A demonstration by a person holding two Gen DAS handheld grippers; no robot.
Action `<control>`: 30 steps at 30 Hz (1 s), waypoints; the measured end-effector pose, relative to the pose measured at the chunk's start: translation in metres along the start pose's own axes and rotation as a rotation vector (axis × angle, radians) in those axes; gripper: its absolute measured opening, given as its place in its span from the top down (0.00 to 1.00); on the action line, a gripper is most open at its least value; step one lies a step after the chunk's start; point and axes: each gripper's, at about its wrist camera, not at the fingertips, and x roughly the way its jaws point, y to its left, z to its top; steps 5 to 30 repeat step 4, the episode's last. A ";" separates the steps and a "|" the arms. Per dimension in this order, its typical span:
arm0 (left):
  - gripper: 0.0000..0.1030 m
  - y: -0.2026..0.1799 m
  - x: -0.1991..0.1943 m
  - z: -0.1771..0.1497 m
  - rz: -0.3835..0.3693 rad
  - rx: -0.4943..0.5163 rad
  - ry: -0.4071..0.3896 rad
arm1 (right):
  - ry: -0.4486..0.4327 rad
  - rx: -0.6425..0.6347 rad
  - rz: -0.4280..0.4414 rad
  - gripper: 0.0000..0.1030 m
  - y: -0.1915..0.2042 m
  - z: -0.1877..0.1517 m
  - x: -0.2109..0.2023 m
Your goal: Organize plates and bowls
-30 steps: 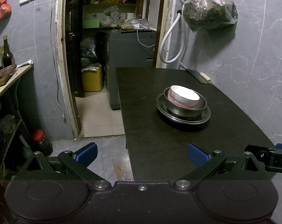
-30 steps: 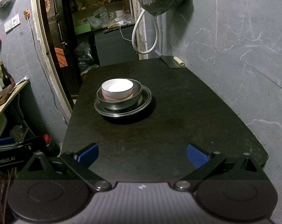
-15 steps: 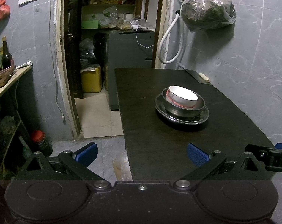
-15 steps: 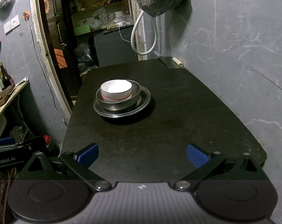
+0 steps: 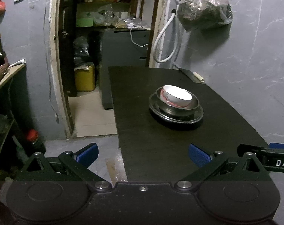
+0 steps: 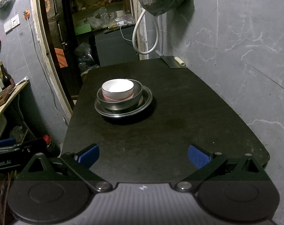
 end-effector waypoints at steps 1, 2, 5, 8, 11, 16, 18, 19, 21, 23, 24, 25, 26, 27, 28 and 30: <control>0.01 0.001 -0.001 -0.001 -0.002 0.001 -0.002 | 0.001 0.000 0.000 0.00 0.000 0.000 0.000; 0.01 0.000 0.000 -0.001 0.001 0.004 -0.003 | 0.001 0.000 0.000 0.00 0.000 0.000 0.000; 0.01 0.001 0.001 -0.001 0.006 0.004 0.000 | 0.001 0.000 -0.001 0.00 0.001 0.000 0.000; 0.01 0.001 0.001 -0.001 0.006 0.004 0.000 | 0.001 0.000 -0.001 0.00 0.001 0.000 0.000; 0.01 0.001 0.001 -0.001 0.006 0.004 0.000 | 0.001 0.000 -0.001 0.00 0.001 0.000 0.000; 0.01 0.001 0.001 -0.001 0.006 0.004 0.000 | 0.001 0.000 -0.001 0.00 0.001 0.000 0.000; 0.01 0.001 0.001 -0.001 0.006 0.004 0.000 | 0.001 0.000 -0.001 0.00 0.001 0.000 0.000; 0.01 0.001 0.001 -0.001 0.006 0.004 0.000 | 0.001 0.000 -0.001 0.00 0.001 0.000 0.000; 0.01 0.001 0.001 -0.001 0.006 0.004 0.000 | 0.001 0.000 -0.001 0.00 0.001 0.000 0.000; 0.01 0.001 0.001 -0.001 0.006 0.004 0.000 | 0.001 0.000 -0.001 0.00 0.001 0.000 0.000; 0.01 0.001 0.001 -0.001 0.006 0.004 0.000 | 0.001 0.000 -0.001 0.00 0.001 0.000 0.000; 0.01 0.001 0.001 -0.001 0.006 0.004 0.000 | 0.001 0.000 -0.001 0.00 0.001 0.000 0.000; 0.01 0.001 0.001 -0.001 0.006 0.004 0.000 | 0.001 0.000 -0.001 0.00 0.001 0.000 0.000; 0.01 0.001 0.001 -0.001 0.006 0.004 0.000 | 0.001 0.000 -0.001 0.00 0.001 0.000 0.000; 0.01 0.001 0.001 -0.001 0.006 0.004 0.000 | 0.001 0.000 -0.001 0.00 0.001 0.000 0.000; 0.01 0.001 0.001 -0.001 0.006 0.004 0.000 | 0.001 0.000 -0.001 0.00 0.001 0.000 0.000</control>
